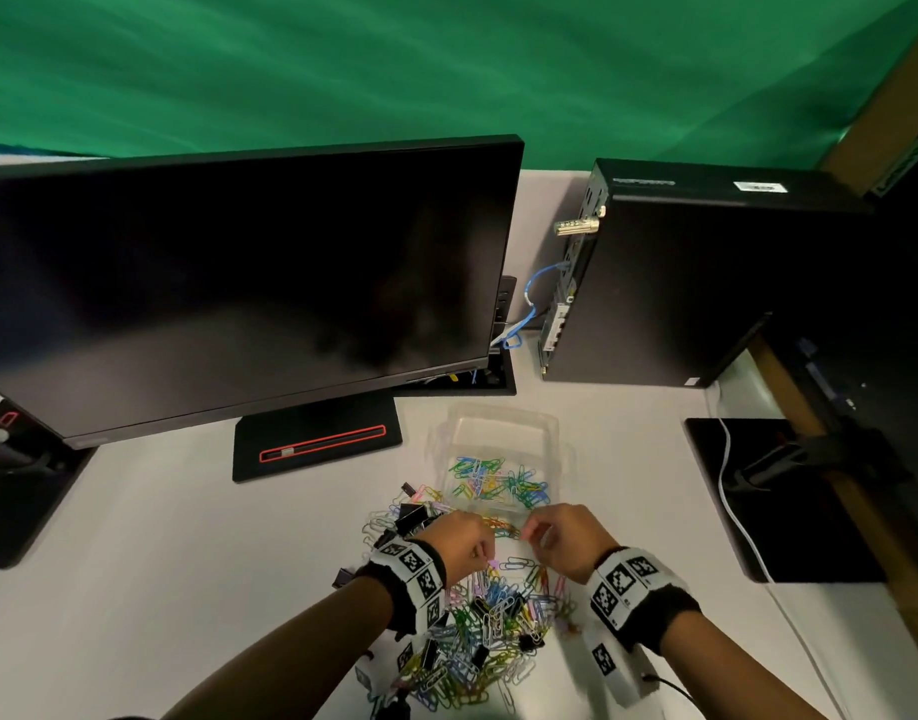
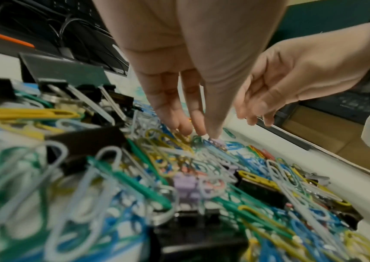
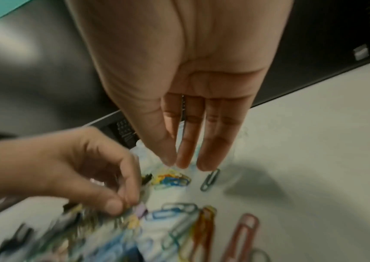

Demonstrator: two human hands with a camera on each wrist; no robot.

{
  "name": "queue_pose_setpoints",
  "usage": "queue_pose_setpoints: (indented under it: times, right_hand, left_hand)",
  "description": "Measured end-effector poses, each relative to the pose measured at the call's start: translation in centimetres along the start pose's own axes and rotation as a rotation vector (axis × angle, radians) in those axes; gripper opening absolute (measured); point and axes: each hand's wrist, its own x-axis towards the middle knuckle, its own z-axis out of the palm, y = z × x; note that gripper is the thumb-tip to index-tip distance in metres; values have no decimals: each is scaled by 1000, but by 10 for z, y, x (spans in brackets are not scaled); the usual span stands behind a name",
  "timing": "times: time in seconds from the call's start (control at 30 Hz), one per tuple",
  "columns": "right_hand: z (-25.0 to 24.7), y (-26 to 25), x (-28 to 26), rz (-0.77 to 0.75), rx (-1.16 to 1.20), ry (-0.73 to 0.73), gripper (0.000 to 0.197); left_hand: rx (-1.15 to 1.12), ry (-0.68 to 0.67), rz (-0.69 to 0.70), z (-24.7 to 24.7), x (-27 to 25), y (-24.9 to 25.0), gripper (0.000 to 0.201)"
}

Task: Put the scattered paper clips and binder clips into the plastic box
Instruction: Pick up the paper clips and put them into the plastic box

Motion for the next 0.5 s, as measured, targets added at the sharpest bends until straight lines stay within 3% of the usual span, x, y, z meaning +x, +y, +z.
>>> queue_pose_setpoints:
  times: [0.17,0.3,0.5]
  right_hand:
    - [13,3,-7,42,-294,-48,45]
    - [21,8,-13,38,-265,-49,56]
    - [22,16,-17,12,-169,-55,48]
  left_hand:
    - [32,-58,-6,5,1,4,38]
    - [85,-44,-48,10,5,13,27]
    - [6,10,-46,9,3,15,12]
